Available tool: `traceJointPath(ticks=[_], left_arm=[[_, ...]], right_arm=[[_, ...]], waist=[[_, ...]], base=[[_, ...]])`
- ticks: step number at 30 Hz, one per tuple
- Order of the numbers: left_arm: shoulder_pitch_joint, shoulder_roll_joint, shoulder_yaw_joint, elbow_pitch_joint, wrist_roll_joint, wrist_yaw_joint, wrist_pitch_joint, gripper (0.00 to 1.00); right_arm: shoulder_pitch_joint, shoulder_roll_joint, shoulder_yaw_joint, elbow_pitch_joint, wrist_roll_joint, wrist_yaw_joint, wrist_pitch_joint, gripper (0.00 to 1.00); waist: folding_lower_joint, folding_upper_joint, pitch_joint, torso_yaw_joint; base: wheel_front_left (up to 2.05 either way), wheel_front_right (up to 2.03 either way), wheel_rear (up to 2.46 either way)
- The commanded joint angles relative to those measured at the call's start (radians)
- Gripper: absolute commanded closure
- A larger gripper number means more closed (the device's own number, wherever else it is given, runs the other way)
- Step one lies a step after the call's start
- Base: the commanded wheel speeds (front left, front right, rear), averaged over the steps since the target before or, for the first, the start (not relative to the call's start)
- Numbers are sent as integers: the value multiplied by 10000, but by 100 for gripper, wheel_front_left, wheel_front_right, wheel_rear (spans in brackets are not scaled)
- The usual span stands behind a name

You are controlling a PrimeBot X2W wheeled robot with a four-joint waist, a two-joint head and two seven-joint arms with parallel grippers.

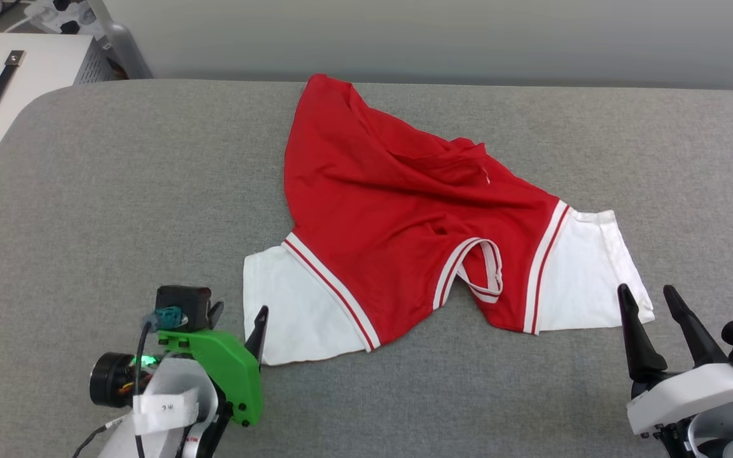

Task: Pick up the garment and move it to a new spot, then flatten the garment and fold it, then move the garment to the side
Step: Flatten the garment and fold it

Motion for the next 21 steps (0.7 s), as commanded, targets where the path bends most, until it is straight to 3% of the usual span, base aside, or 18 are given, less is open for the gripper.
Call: traceJointPath(ticks=[1, 8, 21], left_arm=[[-16, 119, -83, -137, -75, 183, 542, 0], [279, 404, -278, -570, -52, 781, 2295, 0], [313, 497, -532, 11, 91, 1070, 2906, 0]], right_arm=[[-42, 1, 40, 13, -35, -9, -27, 0], [-173, 45, 151, 88, -42, -9, -95, 0], [-439, -1, 280, 189, -29, -9, -196, 0]], waist=[[0, 0, 149, -92], [0, 0, 490, -275], [0, 0, 930, -498]], base=[[0, 0, 0], [0, 0, 0], [0, 0, 0]])
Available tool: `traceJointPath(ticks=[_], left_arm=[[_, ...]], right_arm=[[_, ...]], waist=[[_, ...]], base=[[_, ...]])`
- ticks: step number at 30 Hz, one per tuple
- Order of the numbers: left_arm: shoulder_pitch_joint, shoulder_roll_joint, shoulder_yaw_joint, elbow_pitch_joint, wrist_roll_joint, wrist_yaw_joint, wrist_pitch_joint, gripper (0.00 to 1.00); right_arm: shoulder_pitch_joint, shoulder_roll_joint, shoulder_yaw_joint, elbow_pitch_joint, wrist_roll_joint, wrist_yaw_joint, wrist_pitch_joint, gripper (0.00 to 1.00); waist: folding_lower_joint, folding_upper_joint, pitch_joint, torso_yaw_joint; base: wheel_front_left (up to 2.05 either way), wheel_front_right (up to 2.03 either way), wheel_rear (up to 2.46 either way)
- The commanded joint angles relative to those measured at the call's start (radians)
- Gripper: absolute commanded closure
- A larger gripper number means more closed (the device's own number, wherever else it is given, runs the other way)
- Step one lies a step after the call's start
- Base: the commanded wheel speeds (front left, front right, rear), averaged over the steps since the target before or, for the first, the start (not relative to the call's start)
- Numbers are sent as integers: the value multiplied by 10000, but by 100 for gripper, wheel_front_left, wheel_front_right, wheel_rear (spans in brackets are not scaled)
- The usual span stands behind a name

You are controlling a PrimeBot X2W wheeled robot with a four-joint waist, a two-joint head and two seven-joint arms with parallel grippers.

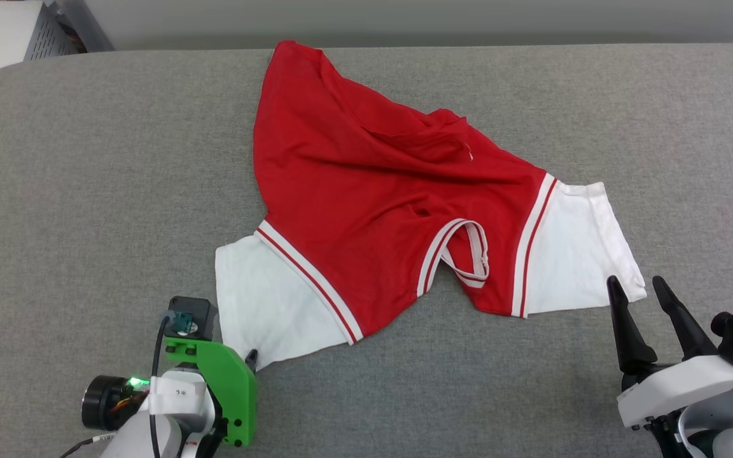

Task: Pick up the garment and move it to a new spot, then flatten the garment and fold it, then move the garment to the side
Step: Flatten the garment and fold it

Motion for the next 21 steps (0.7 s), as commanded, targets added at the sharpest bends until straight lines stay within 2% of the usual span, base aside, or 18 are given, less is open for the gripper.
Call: traceJointPath(ticks=[1, 3, 4, 5, 6, 9, 13, 16, 21], left_arm=[[152, -53, -54, 244, -5, 39, 32, 0], [157, -147, -142, 427, -119, -59, 104, 0], [164, -188, -225, 560, -201, -162, 211, 25], [163, -215, -287, 653, -247, -234, 272, 73], [167, -260, -331, 759, -309, -294, 308, 100], [166, -332, -326, 957, -398, -349, 168, 100], [61, -383, 81, 796, -425, -284, -940, 100], [15, -365, 517, 520, -486, -221, -1878, 100], [97, -189, 763, -122, -534, -163, -2174, 100]], right_arm=[[-178, -46, 12, 48, -26, -9, -104, 0], [-192, -55, 1, 65, -32, -9, -115, 0], [-205, -63, -8, 79, -41, -9, -115, 0], [-218, -71, -5, 91, -55, -9, -106, 0], [-233, -76, -9, 107, -73, -9, -90, 0], [-258, -124, -52, 141, -95, -9, -32, 0], [-163, -265, -203, 230, -145, -9, 202, 0], [25, -406, -356, 374, -103, -9, 813, 0], [185, -647, -688, 385, -210, -9, 2303, 0]], waist=[[0, 0, 54, -23], [0, 0, 88, -12], [0, 0, 99, 7], [0, 0, 95, 24], [0, 0, 63, 50], [0, 0, -85, 133], [0, 0, -413, 282], [0, 0, -675, 441], [0, 0, -943, 667]], base=[[0, 0, 0], [0, 0, 0], [0, 0, 0], [0, 0, 0], [0, 0, 0], [0, 0, 0], [0, 0, 0], [0, 0, 0], [0, 0, 0]])
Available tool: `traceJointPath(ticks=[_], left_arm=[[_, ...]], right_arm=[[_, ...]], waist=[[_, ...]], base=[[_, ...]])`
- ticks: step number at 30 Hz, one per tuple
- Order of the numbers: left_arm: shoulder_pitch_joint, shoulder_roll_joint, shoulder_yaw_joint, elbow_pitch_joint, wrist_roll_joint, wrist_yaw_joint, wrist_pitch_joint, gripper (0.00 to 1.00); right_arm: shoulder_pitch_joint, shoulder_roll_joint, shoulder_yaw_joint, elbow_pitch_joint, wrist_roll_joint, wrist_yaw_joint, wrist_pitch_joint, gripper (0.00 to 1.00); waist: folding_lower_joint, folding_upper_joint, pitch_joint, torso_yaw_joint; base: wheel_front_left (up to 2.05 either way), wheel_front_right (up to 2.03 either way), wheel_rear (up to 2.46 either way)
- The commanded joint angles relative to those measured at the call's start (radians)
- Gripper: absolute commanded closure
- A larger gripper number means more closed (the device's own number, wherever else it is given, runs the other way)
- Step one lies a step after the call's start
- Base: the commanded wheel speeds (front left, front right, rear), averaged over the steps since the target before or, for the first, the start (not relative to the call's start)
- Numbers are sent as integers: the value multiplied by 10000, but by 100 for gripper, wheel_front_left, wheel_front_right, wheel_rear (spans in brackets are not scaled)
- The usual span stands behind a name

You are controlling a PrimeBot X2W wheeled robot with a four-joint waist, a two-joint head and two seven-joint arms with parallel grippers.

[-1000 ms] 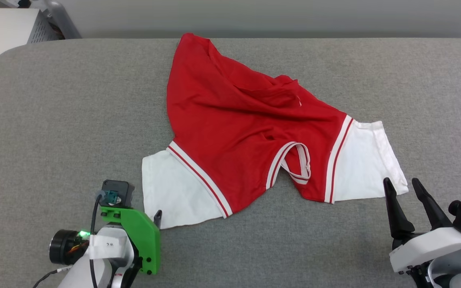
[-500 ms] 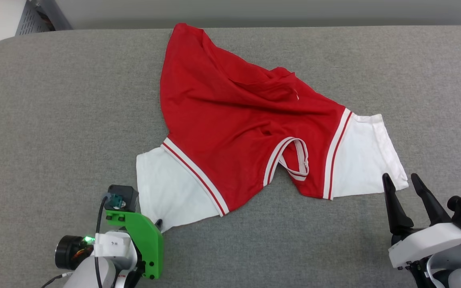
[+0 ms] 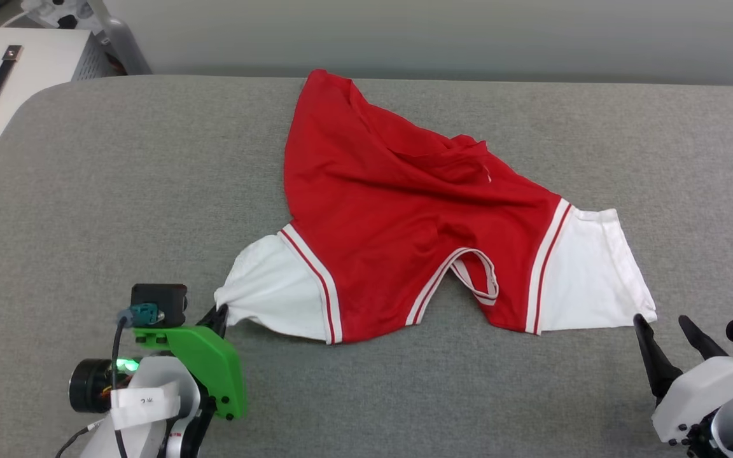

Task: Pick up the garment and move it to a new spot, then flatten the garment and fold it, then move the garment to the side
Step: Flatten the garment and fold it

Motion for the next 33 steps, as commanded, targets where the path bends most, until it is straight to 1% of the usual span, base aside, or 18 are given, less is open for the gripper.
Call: traceJointPath(ticks=[1, 2, 3, 5, 9, 13, 17, 21, 24, 27, 31, 32, 33], left_arm=[[165, 97, 112, -217, -55, 103, -87, 100], [195, 108, 162, -375, -91, 131, -98, 100], [285, 161, 289, -954, -199, 228, -24, 100], [309, 208, 314, -1303, -216, 291, 89, 100], [297, 258, 306, -1799, -199, 387, 235, 100], [244, 252, 259, -2098, -170, 435, 276, 100], [198, 230, 155, -2277, -209, 399, 377, 100], [107, 207, 79, -2356, -202, 371, 376, 100], [57, 173, 52, -2340, -219, 378, 364, 100], [33, 154, 58, -2300, -233, 437, 394, 100], [-3, 204, 35, -2287, -252, 401, 425, 100], [-9, 222, 37, -2271, -260, 391, 430, 100], [-11, 235, 42, -2254, -272, 384, 433, 100]], right_arm=[[14, -74, -180, -32, -153, -9, 497, 0], [-21, -95, -327, -53, -208, -9, 878, 0], [-294, -173, -707, -187, -344, -9, 2363, 0], [-531, -325, -783, -282, -493, -9, 3386, 0], [-1172, -395, -896, -485, -518, -9, 5020, 0], [-1745, -545, -838, -326, -582, -9, 6112, 0], [-2205, -758, -797, 115, -637, -9, 6789, 0], [-2443, -791, -668, 491, -634, -9, 7208, 0], [-2501, -853, -515, 715, -768, -9, 7177, 0], [-2417, -763, -308, 925, -792, -9, 7184, 0], [-2326, -727, -96, 1283, -751, -9, 7048, 0], [-2305, -748, -1, 1420, -702, -9, 7027, 65], [-2282, -810, 142, 1503, -655, -9, 7000, 100]], waist=[[0, -1, -191, 208], [0, -1, -195, 237], [0, -1, -120, 315], [0, -1, -21, 376], [0, -1, 227, 498], [0, -1, 505, 637], [0, -1, 780, 777], [0, -1, 997, 907], [0, -1, 1128, 977], [0, -1, 1212, 1004], [0, -1, 1286, 993], [0, -1, 1282, 980], [0, -1, 1270, 969]], base=[[0, 0, 0], [0, 0, 0], [0, 0, 0], [0, 0, 0], [0, 0, 0], [0, 0, 0], [0, 0, 0], [0, 0, 0], [0, 0, 0], [0, 0, 0], [0, 0, 0], [0, 0, 0], [0, 0, 0]])
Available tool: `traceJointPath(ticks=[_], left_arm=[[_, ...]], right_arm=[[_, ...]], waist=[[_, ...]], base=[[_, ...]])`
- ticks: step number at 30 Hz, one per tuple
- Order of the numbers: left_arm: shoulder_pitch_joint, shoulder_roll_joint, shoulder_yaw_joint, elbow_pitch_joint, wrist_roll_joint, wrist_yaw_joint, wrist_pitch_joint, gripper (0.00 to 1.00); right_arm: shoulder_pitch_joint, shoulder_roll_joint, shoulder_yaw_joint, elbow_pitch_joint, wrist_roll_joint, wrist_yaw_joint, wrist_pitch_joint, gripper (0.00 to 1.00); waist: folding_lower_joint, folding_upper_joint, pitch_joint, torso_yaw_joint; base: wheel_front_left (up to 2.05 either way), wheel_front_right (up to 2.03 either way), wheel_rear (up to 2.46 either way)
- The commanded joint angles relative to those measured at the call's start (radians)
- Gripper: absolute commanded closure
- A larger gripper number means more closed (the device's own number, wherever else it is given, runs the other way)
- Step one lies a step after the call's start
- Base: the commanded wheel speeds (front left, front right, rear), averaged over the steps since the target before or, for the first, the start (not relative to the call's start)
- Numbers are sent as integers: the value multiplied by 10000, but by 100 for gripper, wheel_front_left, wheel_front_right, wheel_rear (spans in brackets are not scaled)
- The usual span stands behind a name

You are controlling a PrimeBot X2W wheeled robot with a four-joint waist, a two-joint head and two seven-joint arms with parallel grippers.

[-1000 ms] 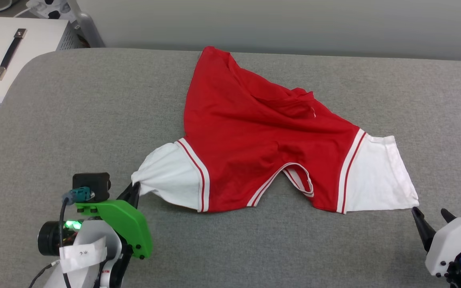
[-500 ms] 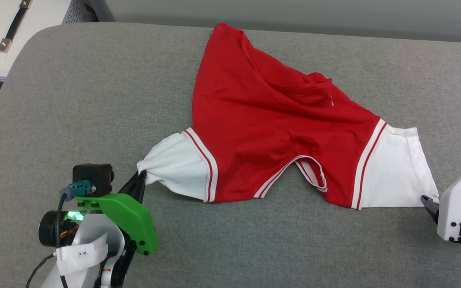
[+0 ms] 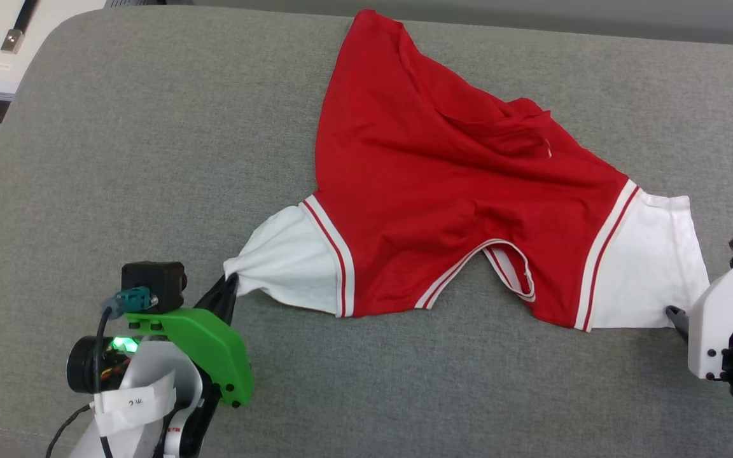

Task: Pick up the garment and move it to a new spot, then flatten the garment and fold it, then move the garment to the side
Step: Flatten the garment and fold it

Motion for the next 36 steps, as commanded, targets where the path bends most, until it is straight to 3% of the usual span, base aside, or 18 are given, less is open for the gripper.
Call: traceJointPath(ticks=[1, 13, 28, 36], left_arm=[[-146, 42, 50, 42, -73, -13, 24, 100], [41, 440, 281, 203, -115, -11, -22, 100], [-544, 1565, 1116, -1311, -753, -811, 76, 100], [-1519, 1765, 1816, -2415, -1619, -1046, 323, 100]], right_arm=[[164, 40, 399, 441, 108, -6, -18, 100], [1, -777, 309, 368, 589, -6, -1648, 100], [-715, -2582, -190, -953, 2204, -6, -2242, 100], [-1545, -2939, -661, -1527, 2665, -6, -2791, 100]], waist=[[0, 0, -34, -30], [0, 0, -1055, -368], [0, 0, -2526, -1019], [0, 0, -2997, -1361]], base=[[0, 0, 0], [0, 0, 0], [0, 0, 0], [0, 0, 0]])
